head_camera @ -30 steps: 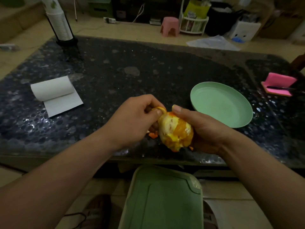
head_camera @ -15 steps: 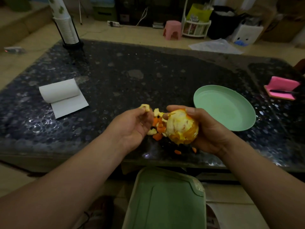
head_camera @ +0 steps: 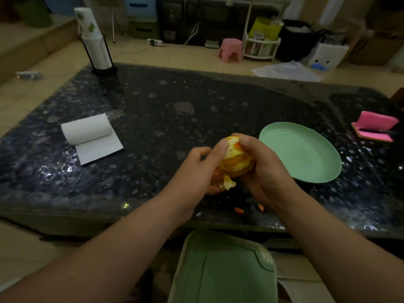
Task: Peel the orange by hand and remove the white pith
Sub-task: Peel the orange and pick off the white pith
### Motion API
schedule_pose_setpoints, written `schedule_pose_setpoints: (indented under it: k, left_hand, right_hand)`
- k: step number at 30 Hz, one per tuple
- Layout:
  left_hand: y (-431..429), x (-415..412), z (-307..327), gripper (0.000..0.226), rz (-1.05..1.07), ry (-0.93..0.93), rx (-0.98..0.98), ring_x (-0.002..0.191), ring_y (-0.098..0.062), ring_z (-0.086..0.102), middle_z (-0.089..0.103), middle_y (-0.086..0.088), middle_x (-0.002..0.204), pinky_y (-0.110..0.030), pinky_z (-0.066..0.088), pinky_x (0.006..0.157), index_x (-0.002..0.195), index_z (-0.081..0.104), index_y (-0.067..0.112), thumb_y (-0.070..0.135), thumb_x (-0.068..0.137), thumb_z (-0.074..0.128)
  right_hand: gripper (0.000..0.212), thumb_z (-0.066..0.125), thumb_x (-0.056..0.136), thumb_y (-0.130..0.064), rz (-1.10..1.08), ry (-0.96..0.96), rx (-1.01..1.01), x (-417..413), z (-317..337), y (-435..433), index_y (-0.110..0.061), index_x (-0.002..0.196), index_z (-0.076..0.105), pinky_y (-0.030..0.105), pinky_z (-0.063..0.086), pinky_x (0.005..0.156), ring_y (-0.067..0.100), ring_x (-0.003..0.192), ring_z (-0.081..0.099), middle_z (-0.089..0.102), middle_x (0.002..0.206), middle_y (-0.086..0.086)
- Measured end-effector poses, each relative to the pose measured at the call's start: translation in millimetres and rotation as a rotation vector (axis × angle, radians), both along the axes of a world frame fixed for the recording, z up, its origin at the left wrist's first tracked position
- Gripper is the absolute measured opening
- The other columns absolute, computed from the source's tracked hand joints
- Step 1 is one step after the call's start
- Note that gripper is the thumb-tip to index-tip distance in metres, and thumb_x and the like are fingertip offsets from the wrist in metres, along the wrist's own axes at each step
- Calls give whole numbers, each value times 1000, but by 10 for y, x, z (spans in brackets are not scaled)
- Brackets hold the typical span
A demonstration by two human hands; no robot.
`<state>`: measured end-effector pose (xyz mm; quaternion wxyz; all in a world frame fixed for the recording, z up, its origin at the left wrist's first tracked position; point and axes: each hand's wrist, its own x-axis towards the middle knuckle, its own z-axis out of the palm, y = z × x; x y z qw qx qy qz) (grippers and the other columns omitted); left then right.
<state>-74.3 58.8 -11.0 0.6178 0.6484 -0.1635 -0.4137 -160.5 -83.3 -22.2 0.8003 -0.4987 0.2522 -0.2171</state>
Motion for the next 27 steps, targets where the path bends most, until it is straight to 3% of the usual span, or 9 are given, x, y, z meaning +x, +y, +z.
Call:
schedule_pose_setpoints:
  k: [2,4,7,10,12,14,18,23,27]
  left_hand:
    - [-27,-69,29,59,-21,239,-109,104,-26,77,74,-11,125,-46,65,87,135,57,18,52,90,76]
    - [-26,-39,15,53,59,167,-153,106,-25,77,72,-12,127,-49,64,91,133,57,19,34,89,83]
    - [80,119,-33,65,76,-252,-84,109,-13,72,69,3,126,-40,63,91,134,53,38,32,81,91]
    - [181,196,-36,76,17,-658,-7,115,-1,59,52,10,133,-19,56,88,138,44,47,38,79,91]
    - [203,173,-23,81,-16,-815,-12,116,8,51,45,13,134,-7,47,89,143,41,46,34,80,91]
    - [216,149,-37,89,-34,-886,-22,122,9,48,43,15,138,-7,44,96,150,36,46,34,80,91]
    - [207,132,19,84,56,-730,-63,120,5,56,53,17,138,-8,48,94,146,43,40,43,77,91]
    - [123,137,72,71,20,-325,-170,110,-7,72,68,7,127,-32,63,91,138,51,42,26,81,90]
    - [145,161,27,73,17,-400,-113,107,-7,71,65,6,127,-31,62,89,141,46,45,23,86,87]
  right_hand:
    - [48,71,94,-36,20,-6,-31,27,49,70,-11,134,65,51,57,98,34,113,72,73,124,19]
    - [36,61,103,-42,91,75,-166,14,98,137,-26,135,68,52,58,104,28,120,71,74,129,8]
    - [30,52,108,-48,153,240,-520,-100,186,136,-53,135,65,38,58,100,7,119,69,71,131,-14]
    - [30,57,105,-50,152,275,-684,-204,294,106,-48,134,66,39,63,89,6,105,74,75,118,-15]
    - [28,61,103,-50,135,289,-757,-222,328,111,-42,129,68,44,65,87,8,98,75,77,110,-11]
    - [23,60,105,-45,109,282,-751,-219,337,128,-38,126,69,44,65,84,10,95,76,77,106,-7]
    - [23,55,110,-34,34,214,-666,-211,316,155,-30,127,69,34,65,79,11,94,77,77,105,-6]
    - [24,57,109,-33,10,265,-714,-169,250,172,-30,130,68,39,66,86,7,96,76,78,106,-9]
    - [29,63,105,-37,97,392,-911,-180,261,156,-33,134,65,36,65,84,0,92,74,77,104,-13]
